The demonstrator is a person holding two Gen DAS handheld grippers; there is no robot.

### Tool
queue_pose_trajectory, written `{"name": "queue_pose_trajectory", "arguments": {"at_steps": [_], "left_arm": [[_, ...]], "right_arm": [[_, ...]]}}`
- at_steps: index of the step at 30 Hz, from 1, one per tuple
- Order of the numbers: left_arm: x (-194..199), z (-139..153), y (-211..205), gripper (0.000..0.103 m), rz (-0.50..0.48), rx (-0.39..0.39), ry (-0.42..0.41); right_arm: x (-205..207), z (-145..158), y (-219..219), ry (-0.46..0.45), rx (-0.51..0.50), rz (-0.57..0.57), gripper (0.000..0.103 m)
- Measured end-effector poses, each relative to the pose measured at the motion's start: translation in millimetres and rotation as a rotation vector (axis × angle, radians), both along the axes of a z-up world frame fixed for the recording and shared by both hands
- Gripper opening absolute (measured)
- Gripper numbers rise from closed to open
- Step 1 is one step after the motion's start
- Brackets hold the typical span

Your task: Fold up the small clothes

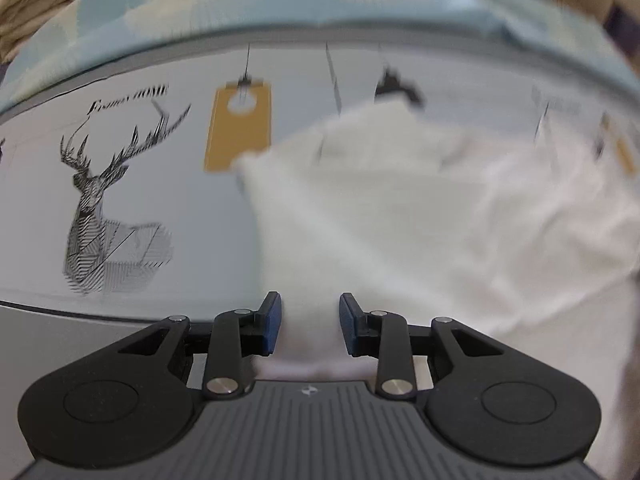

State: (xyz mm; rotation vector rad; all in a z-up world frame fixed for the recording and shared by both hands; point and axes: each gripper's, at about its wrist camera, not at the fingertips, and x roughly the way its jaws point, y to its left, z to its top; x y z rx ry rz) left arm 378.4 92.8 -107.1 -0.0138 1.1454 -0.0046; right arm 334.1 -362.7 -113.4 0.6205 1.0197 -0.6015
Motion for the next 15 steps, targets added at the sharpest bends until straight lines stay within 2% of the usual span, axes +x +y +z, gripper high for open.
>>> {"name": "queue_pose_trajectory", "arguments": {"at_steps": [2,4,8,11,13,15], "left_arm": [[3.3,1.6,1.2,0.035,0.030,-0.047,-0.020],[8.7,-4.0,1.7,0.035,0.050,-0.059,-0.006],[12.9,-21.8,-4.3,0.035,0.056,0.002,0.064],[11.2,-16.7,-11.8,0.037,0.051,0.034,0.033],[10.5,-9.6,-16.8,0.042,0.045,0.007,0.005],[10.2,-6.4,-24.9,0.043,0.024,-0.011,-0.009]], "right_arm": [[-2.6,16.2,7.7,-0.036,-0.094,0.020,0.033],[-5.4,28.3,4.1,-0.103,-0.131,0.004,0.033],[-10.2,31.0,-18.7,-0.150,-0.097,-0.047,0.035],[-14.4,26.4,-49.5,-0.138,-0.074,-0.116,0.037],[-21.7,24.6,-66.2,-0.132,-0.072,-0.153,0.038],[-29.8,26.3,-84.1,-0.130,-0.071,-0.179,0.040]]}}
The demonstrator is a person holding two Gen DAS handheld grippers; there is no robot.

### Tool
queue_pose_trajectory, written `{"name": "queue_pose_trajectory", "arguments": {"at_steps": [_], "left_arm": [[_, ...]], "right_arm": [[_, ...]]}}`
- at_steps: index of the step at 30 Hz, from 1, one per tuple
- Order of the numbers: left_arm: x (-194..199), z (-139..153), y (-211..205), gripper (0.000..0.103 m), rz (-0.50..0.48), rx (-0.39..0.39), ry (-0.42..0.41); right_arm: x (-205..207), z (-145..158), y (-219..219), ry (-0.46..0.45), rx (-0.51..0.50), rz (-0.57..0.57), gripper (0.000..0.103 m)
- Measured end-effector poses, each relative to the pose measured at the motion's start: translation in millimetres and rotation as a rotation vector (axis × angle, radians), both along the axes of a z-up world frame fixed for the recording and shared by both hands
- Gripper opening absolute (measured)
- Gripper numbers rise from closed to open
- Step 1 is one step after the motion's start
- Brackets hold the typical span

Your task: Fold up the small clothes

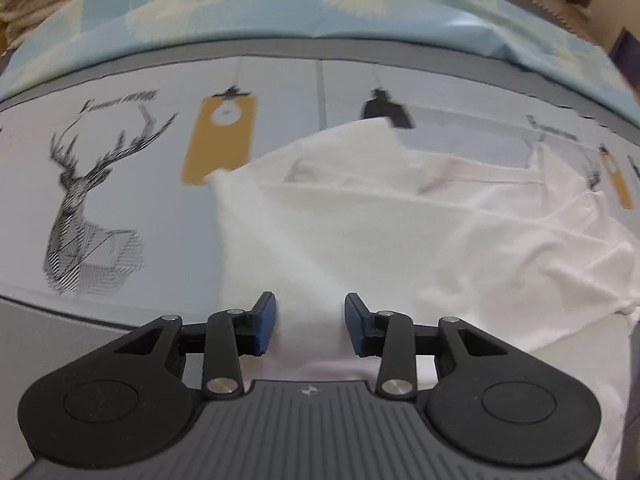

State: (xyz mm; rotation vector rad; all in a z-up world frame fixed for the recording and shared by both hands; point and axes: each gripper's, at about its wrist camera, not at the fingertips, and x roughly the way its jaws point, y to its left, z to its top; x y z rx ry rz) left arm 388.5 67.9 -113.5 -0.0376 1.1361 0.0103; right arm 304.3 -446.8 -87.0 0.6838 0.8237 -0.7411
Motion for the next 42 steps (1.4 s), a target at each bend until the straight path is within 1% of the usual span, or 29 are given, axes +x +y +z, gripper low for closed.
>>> {"name": "queue_pose_trajectory", "arguments": {"at_steps": [2,4,5,6,8,10,11,12,14,16,18,19,20,21,22,23,24,25,27,30,32,35,37,39,40,42], "left_arm": [[-0.5,-5.9,-8.3,0.049,-0.032,-0.001,0.015],[-2.1,-16.0,-14.9,0.050,-0.057,0.021,0.057],[-3.4,-21.2,-17.9,0.050,-0.070,0.044,0.078],[-5.7,-23.4,-21.4,0.050,-0.080,0.063,0.084],[-7.5,-23.2,-25.2,0.050,-0.094,0.076,0.078],[-8.9,-20.2,-29.0,0.052,-0.107,0.058,0.064],[-9.3,-19.0,-31.3,0.053,-0.113,0.054,0.059],[-9.8,-18.4,-33.7,0.053,-0.118,0.056,0.055],[-10.4,-18.2,-39.0,0.053,-0.127,0.058,0.054],[-10.9,-18.2,-42.7,0.053,-0.132,0.059,0.055],[-11.3,-18.1,-44.2,0.053,-0.136,0.059,0.053],[-11.5,-17.9,-44.6,0.053,-0.138,0.058,0.051],[-12.0,-17.1,-45.0,0.053,-0.139,0.057,0.050],[-12.5,-16.3,-44.9,0.053,-0.140,0.055,0.048],[-13.2,-15.3,-44.5,0.053,-0.139,0.054,0.046],[-13.9,-14.2,-43.8,0.053,-0.138,0.053,0.044],[-14.7,-13.0,-42.7,0.053,-0.137,0.051,0.041],[-15.4,-12.1,-41.5,0.053,-0.137,0.050,0.039],[-17.3,-10.0,-38.1,0.053,-0.134,0.046,0.035],[-19.6,-6.6,-29.5,0.053,-0.121,0.043,0.028],[-20.7,-3.8,-21.1,0.053,-0.101,0.043,0.020],[-20.2,0.8,-6.8,0.053,-0.055,0.038,0.008],[-18.7,3.9,2.6,0.053,-0.021,0.027,0.001],[-16.7,6.8,12.6,0.053,0.017,0.014,-0.005],[-15.4,8.2,18.2,0.053,0.042,0.003,-0.008],[-13.0,10.4,27.2,0.053,0.085,-0.026,-0.010]], "right_arm": [[-8.3,-3.4,-24.8,0.009,-0.008,-0.029,0.044],[-18.7,-8.3,-52.0,0.025,-0.014,-0.062,0.045],[-25.1,-10.5,-66.2,0.032,-0.012,-0.088,0.046],[-31.0,-12.8,-78.5,0.040,-0.012,-0.114,0.046],[-43.3,-18.0,-106.3,0.058,-0.009,-0.175,0.048],[-53.3,-22.8,-130.0,0.066,0.004,-0.224,0.050],[-57.3,-25.2,-141.1,0.065,0.016,-0.245,0.053],[-60.0,-28.1,-153.1,0.063,0.034,-0.263,0.054],[-67.4,-29.2,-169.9,0.036,0.055,-0.278,0.054],[-69.6,-27.7,-181.3,0.021,0.045,-0.304,0.054],[-71.6,-27.7,-187.9,0.012,0.033,-0.329,0.052],[-72.5,-28.1,-189.1,0.009,0.025,-0.342,0.042],[-72.4,-28.6,-189.4,0.007,0.012,-0.351,0.016],[-72.0,-28.5,-188.0,0.002,-0.001,-0.352,0.004],[-71.3,-26.7,-185.2,-0.009,-0.015,-0.352,0.001],[-69.1,-22.3,-181.0,-0.018,-0.041,-0.355,0.001],[-65.4,-15.5,-175.6,-0.028,-0.083,-0.345,0.001],[-59.2,-5.0,-165.1,-0.041,-0.149,-0.321,0.001],[-43.1,18.9,-137.4,-0.093,-0.259,-0.247,0.001],[-19.5,51.7,-83.6,-0.207,-0.349,-0.084,0.001],[-2.7,70.6,-31.8,-0.296,-0.381,0.088,0.001],[17.5,87.7,63.9,-0.418,-0.401,0.437,0.001],[23.9,88.4,129.9,-0.479,-0.344,0.685,0.001],[26.3,79.8,189.4,-0.487,-0.250,0.945,0.002],[25.2,72.4,218.9,-0.468,-0.191,1.084,0.002],[18.9,56.2,263.7,-0.400,-0.096,1.299,0.003]]}}
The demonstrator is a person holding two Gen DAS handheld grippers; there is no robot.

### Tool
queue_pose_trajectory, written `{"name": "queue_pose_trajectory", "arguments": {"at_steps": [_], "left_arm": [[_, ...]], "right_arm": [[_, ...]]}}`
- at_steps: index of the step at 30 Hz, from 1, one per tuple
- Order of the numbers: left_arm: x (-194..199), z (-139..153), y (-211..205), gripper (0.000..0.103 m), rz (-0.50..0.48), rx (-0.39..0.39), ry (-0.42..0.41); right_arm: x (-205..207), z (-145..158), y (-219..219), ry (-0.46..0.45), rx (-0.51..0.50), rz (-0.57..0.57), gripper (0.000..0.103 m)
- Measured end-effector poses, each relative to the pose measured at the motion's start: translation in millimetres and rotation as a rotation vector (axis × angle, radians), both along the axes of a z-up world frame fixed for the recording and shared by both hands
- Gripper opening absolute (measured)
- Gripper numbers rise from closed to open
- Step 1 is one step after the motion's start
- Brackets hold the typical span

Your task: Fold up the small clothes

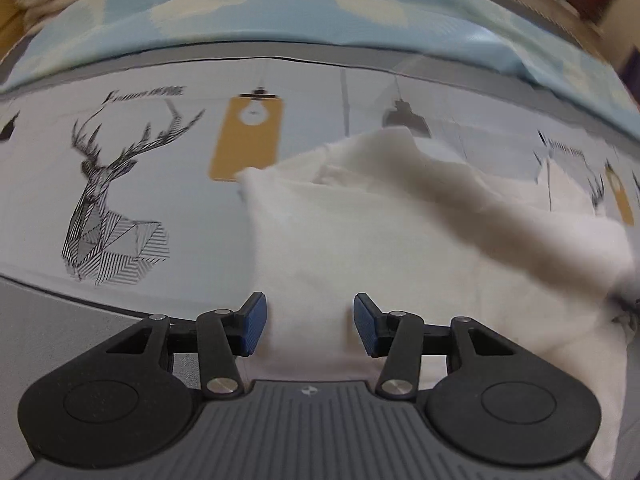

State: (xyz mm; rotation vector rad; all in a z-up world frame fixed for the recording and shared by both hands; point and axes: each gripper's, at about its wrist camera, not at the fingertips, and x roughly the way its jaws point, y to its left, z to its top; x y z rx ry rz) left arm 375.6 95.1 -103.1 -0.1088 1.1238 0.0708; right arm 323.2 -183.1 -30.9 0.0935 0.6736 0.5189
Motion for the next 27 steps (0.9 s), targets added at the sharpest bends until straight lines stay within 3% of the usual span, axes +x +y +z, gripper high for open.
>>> {"name": "queue_pose_trajectory", "arguments": {"at_steps": [2,4,5,7,13,16,20,23,27], "left_arm": [[2.1,1.5,7.1,0.053,0.038,-0.037,-0.004],[3.5,3.1,12.9,0.053,0.074,-0.069,-0.014],[3.9,3.7,15.5,0.052,0.091,-0.084,-0.023],[4.7,3.4,21.5,0.051,0.126,-0.113,-0.040],[7.8,-2.2,29.6,0.027,0.206,-0.254,-0.110],[13.2,-13.5,25.7,0.026,0.230,-0.334,-0.113],[21.8,-19.2,16.5,0.026,0.250,-0.433,-0.151],[29.7,-28.0,16.0,0.026,0.278,-0.490,-0.166],[38.0,-45.7,20.6,0.026,0.340,-0.547,-0.158]], "right_arm": [[-6.1,-11.6,24.2,0.071,-0.036,0.123,0.007],[-7.3,-19.1,29.8,0.095,-0.078,0.165,0.014],[-6.3,-21.3,28.9,0.105,-0.093,0.150,0.022],[2.3,-27.4,19.1,0.146,-0.113,0.081,0.026],[26.0,-47.1,-18.0,0.234,-0.192,-0.204,0.029],[31.2,-59.9,-39.4,0.323,-0.154,-0.302,0.033],[38.4,-81.9,-50.7,0.428,-0.105,-0.346,0.037],[39.5,-103.4,-57.6,0.548,-0.123,-0.371,0.037],[44.1,-106.1,-57.7,0.565,-0.106,-0.368,0.037]]}}
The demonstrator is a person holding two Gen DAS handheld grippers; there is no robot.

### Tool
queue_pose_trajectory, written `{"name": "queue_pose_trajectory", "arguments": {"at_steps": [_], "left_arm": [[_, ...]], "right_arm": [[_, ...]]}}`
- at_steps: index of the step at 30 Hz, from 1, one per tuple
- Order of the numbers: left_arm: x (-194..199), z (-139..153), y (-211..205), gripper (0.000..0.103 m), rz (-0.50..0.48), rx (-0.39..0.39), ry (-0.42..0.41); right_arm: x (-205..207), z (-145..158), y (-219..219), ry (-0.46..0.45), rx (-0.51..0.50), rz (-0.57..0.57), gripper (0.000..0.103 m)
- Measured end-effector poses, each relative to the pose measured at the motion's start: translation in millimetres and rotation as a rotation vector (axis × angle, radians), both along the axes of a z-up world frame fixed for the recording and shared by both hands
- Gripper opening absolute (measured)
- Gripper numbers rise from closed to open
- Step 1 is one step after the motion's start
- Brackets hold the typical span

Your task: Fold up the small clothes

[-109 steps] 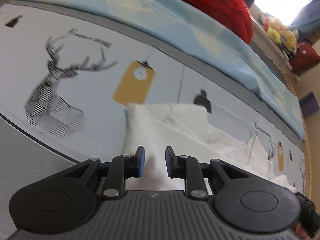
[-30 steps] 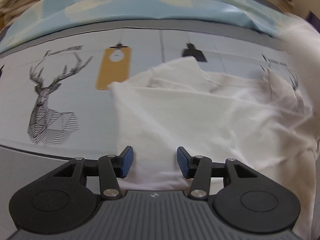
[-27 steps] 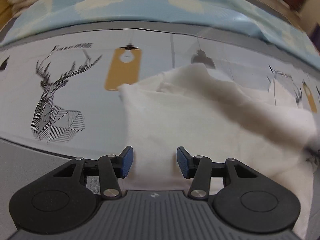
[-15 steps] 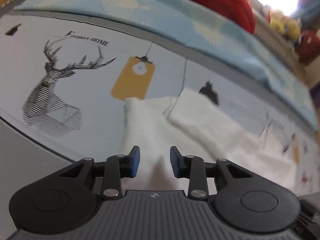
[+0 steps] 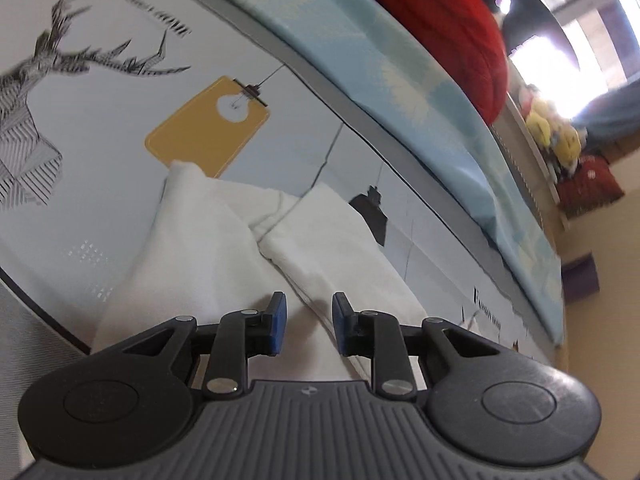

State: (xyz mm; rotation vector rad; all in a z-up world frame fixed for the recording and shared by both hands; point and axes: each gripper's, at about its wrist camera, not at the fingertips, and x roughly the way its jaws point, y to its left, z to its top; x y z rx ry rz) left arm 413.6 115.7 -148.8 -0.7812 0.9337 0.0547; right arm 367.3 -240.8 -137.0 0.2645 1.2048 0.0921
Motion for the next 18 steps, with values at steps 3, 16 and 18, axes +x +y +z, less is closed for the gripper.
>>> {"name": "queue_pose_trajectory", "arguments": {"at_steps": [3,16,18], "left_arm": [[4.8,-7.2,3.0,0.026,0.035,-0.031,-0.010],[0.4,0.5,-0.1,0.006,0.111,-0.006,-0.046],[-8.2,21.2,-2.9,0.006,0.108,0.016,-0.086]], "right_arm": [[2.4,1.0,0.8,0.014,-0.003,0.003,0.037],[7.8,9.9,0.3,0.038,-0.007,0.016,0.039],[7.7,16.7,-1.4,0.023,0.009,-0.001,0.039]]}}
